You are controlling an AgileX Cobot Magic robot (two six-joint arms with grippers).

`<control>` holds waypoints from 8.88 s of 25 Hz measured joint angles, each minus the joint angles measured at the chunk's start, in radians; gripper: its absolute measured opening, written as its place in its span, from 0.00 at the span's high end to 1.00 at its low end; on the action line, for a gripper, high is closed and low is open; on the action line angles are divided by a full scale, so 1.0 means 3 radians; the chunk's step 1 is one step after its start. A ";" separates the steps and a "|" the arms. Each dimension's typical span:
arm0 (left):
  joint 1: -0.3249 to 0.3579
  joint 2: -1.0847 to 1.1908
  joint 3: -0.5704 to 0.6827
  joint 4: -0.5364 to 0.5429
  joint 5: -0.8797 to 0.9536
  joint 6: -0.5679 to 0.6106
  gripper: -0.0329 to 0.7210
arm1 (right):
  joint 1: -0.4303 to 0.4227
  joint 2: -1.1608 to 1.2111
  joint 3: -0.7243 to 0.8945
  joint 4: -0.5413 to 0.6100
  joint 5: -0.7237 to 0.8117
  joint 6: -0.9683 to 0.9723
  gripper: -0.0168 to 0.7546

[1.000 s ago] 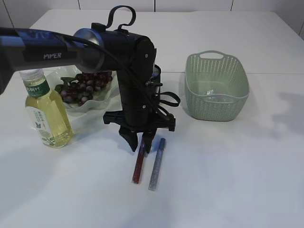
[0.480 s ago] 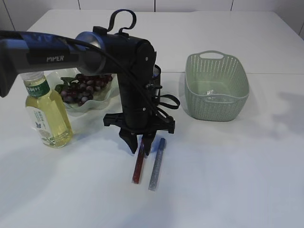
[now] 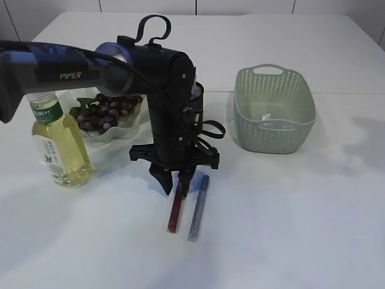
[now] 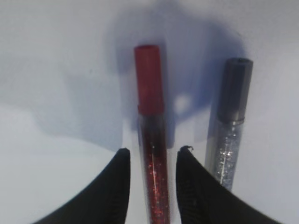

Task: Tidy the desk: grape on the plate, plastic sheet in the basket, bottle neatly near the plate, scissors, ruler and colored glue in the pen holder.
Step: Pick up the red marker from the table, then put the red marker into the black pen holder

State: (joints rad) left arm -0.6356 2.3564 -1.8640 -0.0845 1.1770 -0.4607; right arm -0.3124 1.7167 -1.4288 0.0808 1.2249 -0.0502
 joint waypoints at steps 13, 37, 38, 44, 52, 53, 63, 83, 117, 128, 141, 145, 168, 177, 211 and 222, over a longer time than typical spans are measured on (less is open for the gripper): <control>0.0015 0.0007 0.0000 -0.0053 -0.0008 0.0040 0.63 | 0.0000 0.0000 0.0000 0.0013 0.0000 0.0000 0.48; 0.0015 0.0040 0.0000 -0.0114 -0.0037 0.0083 0.64 | 0.0000 0.0000 0.0000 0.0013 0.0000 0.0000 0.48; 0.0015 0.0040 0.0000 -0.0114 -0.0032 0.0083 0.64 | 0.0000 0.0000 0.0000 0.0013 0.0000 0.0000 0.48; 0.0015 0.0040 0.0000 -0.0114 -0.0025 0.0083 0.64 | 0.0000 0.0000 0.0000 0.0020 0.0000 0.0000 0.48; 0.0064 0.0040 0.0000 -0.0107 -0.0025 0.0104 0.64 | 0.0000 0.0000 0.0000 0.0027 0.0000 0.0000 0.48; 0.0064 0.0040 0.0000 -0.0120 -0.0025 0.0119 0.64 | 0.0000 0.0000 0.0000 0.0027 0.0000 0.0000 0.48; 0.0064 0.0097 0.0000 -0.0134 -0.0025 0.0145 0.64 | 0.0000 0.0000 0.0000 0.0027 0.0000 0.0000 0.48; 0.0064 0.0113 -0.0018 -0.0014 0.0042 0.0303 0.91 | 0.0000 0.0000 0.0000 0.0027 0.0000 0.0000 0.48; -0.0111 -0.1507 0.2089 0.0299 -0.2342 0.0668 0.91 | 0.0000 0.0000 0.0000 0.0027 0.0000 0.0000 0.48; -0.0116 -0.1566 0.2487 0.0539 -0.3865 0.0662 0.91 | 0.0000 0.0000 0.0000 0.0027 0.0000 0.0000 0.48; 0.0007 -0.1586 0.2434 0.0483 -0.5533 0.0662 0.91 | 0.0000 0.0000 0.0000 0.0027 0.0000 0.0000 0.48; 0.0174 -0.1586 0.2184 0.0396 -0.5513 0.0656 0.90 | 0.0000 0.0000 0.0000 0.0027 0.0000 0.0000 0.48; 0.0520 -0.0894 0.1328 0.0505 -0.5231 0.0656 0.88 | 0.0000 0.0000 0.0000 0.0027 0.0000 0.0000 0.48; 0.0560 -0.0840 0.1299 0.0514 -0.5231 0.0656 0.87 | 0.0000 0.0000 0.0000 0.0004 0.0000 0.0000 0.48; 0.0566 -0.0840 0.1299 0.0519 -0.5146 0.0656 0.72 | 0.0000 0.0000 0.0000 -0.0004 0.0000 -0.0007 0.48; 0.0566 -0.0863 0.1299 0.0526 -0.4987 0.0656 0.69 | 0.0000 0.0000 0.0000 -0.0004 0.0000 -0.0007 0.48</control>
State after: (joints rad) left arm -0.4660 2.0975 -1.4744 0.0734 -0.3190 -0.2640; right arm -0.3124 1.7167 -1.4288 0.0797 1.2249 -0.0522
